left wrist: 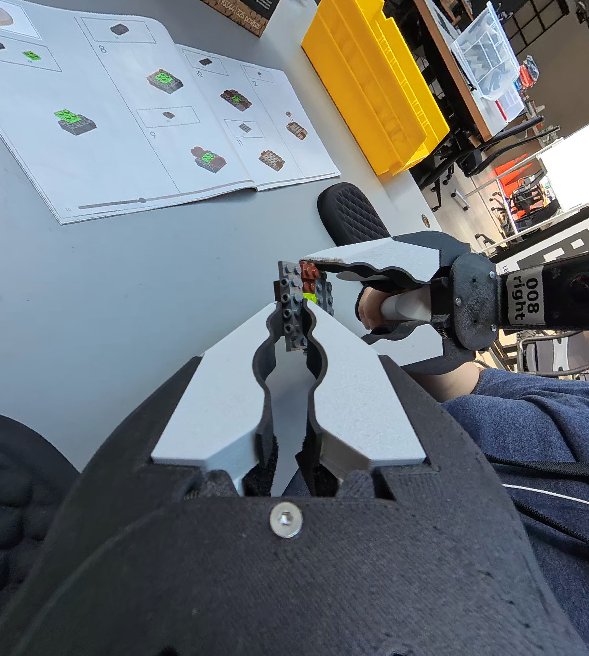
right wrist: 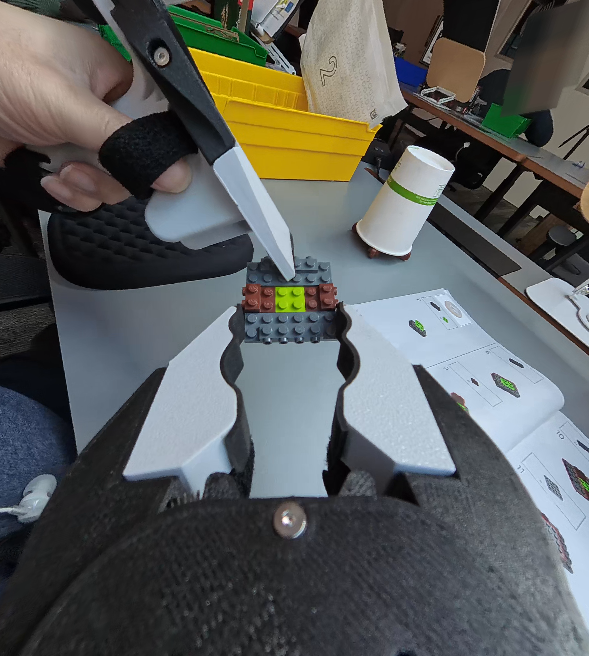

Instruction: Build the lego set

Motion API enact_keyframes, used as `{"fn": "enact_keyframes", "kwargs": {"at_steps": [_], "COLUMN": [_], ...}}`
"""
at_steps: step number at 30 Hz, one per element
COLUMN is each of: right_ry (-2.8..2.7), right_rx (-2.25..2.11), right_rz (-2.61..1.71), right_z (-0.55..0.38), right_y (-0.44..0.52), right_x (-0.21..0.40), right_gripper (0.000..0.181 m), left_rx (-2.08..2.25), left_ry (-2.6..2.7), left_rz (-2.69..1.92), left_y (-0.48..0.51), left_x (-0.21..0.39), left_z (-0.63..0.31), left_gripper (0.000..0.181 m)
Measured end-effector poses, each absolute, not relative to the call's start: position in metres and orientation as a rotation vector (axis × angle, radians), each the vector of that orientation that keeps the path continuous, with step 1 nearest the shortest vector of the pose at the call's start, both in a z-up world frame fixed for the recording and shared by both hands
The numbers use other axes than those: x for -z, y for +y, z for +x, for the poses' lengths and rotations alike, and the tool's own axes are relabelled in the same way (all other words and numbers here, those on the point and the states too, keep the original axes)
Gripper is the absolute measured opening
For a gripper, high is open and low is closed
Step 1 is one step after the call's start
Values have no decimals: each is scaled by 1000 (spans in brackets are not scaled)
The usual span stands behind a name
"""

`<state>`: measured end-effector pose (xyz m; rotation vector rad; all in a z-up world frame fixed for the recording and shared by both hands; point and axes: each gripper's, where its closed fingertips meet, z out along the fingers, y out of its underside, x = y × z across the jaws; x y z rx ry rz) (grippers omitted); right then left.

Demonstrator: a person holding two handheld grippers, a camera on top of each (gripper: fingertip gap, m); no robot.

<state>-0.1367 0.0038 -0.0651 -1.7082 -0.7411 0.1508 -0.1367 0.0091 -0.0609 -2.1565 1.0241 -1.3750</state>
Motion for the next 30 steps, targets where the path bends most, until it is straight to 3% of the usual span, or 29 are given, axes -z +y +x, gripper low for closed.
{"fn": "enact_keyframes", "kwargs": {"at_steps": [18,30], "right_ry": [-795,-865], "right_rx": [10,244], "right_rz": [-1578,-1196], "right_z": [-131,-121], "right_y": [3,-20], "right_x": [57,4], "right_gripper": [51,51], "left_rx": [1338,1349], "left_ry": [1055,1072], "left_rz": [-2040,-1708], "left_y": [7,-16], "left_x": [54,2], "left_z": [-132,-123], "left_gripper": [8,8]}}
